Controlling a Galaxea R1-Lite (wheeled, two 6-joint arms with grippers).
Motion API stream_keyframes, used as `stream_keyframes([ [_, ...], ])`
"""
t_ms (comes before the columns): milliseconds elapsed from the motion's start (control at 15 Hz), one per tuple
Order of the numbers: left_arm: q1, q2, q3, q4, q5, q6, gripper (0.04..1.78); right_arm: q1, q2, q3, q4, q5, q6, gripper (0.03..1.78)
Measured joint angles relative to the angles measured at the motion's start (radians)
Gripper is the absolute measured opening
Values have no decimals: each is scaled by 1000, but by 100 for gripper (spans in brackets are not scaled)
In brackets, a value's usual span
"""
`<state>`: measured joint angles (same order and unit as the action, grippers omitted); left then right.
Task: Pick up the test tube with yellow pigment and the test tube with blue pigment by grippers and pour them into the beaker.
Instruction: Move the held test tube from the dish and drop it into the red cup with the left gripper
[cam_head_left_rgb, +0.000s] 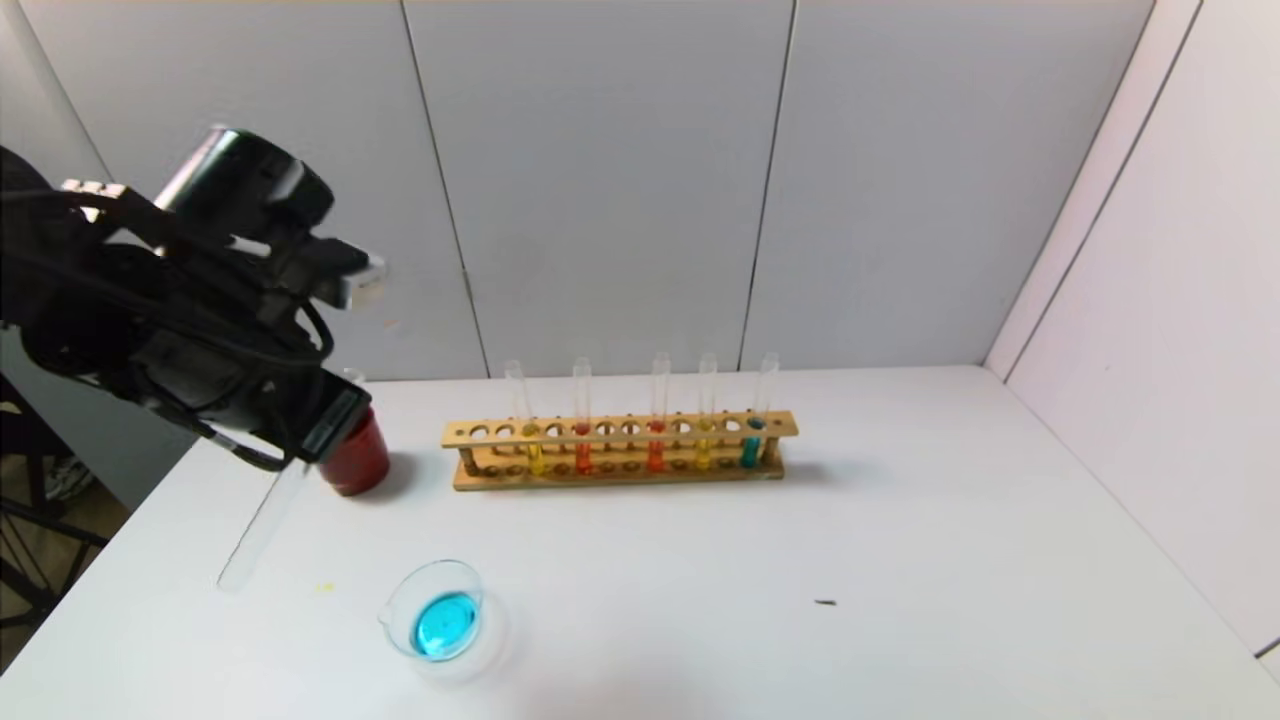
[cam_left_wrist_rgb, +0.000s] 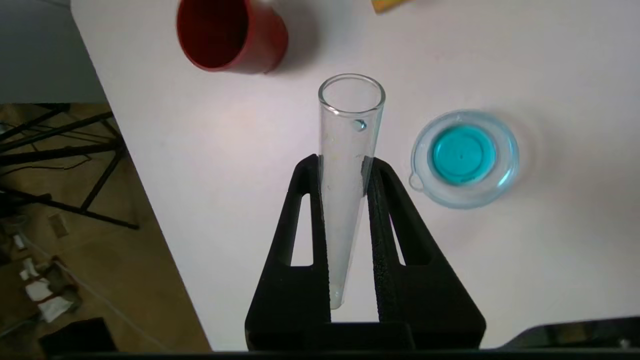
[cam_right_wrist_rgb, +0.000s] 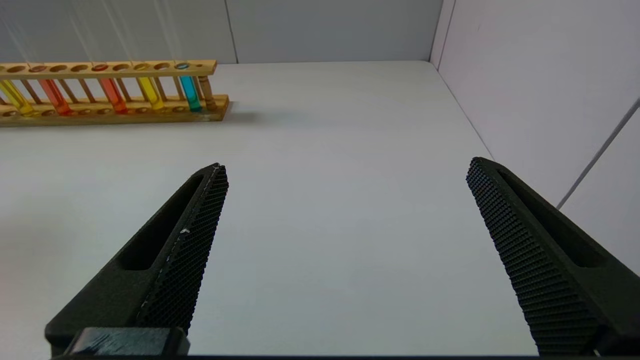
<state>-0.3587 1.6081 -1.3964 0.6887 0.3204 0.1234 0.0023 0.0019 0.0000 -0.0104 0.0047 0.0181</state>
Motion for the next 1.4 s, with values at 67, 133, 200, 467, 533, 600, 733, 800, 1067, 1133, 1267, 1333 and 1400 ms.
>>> stream_keyframes([
  [67, 37, -7, -16, -34, -13, -23, 29, 0, 0, 0, 0, 0, 0, 174],
  [133, 70, -7, -30, -73, -17, -47, 29, 0, 0, 0, 0, 0, 0, 174],
  [200, 100, 0, -41, -122, -24, -73, 29, 0, 0, 0, 0, 0, 0, 174],
  [467, 189, 46, -63, -329, -45, -137, 29, -1, 0, 0, 0, 0, 0, 174],
  [533, 207, 59, -66, -365, -44, -145, 29, -1, 0, 0, 0, 0, 0, 174],
  [600, 221, 75, -67, -399, -44, -160, 29, -1, 0, 0, 0, 0, 0, 174],
  [733, 250, 109, -59, -477, -43, -202, 29, -1, 0, 0, 0, 0, 0, 174],
  [800, 262, 126, -57, -506, -43, -208, 29, -1, 0, 0, 0, 0, 0, 174],
  [1067, 299, 199, -40, -637, -36, -216, 29, -1, 0, 0, 0, 0, 0, 174],
  [1133, 307, 217, -32, -661, -39, -216, 29, -1, 0, 0, 0, 0, 0, 174],
  [1267, 324, 253, -27, -701, -42, -214, 29, -1, 0, 0, 0, 0, 0, 174],
  [1333, 329, 271, -26, -722, -43, -214, 29, -1, 0, 0, 0, 0, 0, 174],
  [1400, 334, 289, -24, -739, -43, -214, 29, -1, 0, 0, 0, 0, 0, 174],
])
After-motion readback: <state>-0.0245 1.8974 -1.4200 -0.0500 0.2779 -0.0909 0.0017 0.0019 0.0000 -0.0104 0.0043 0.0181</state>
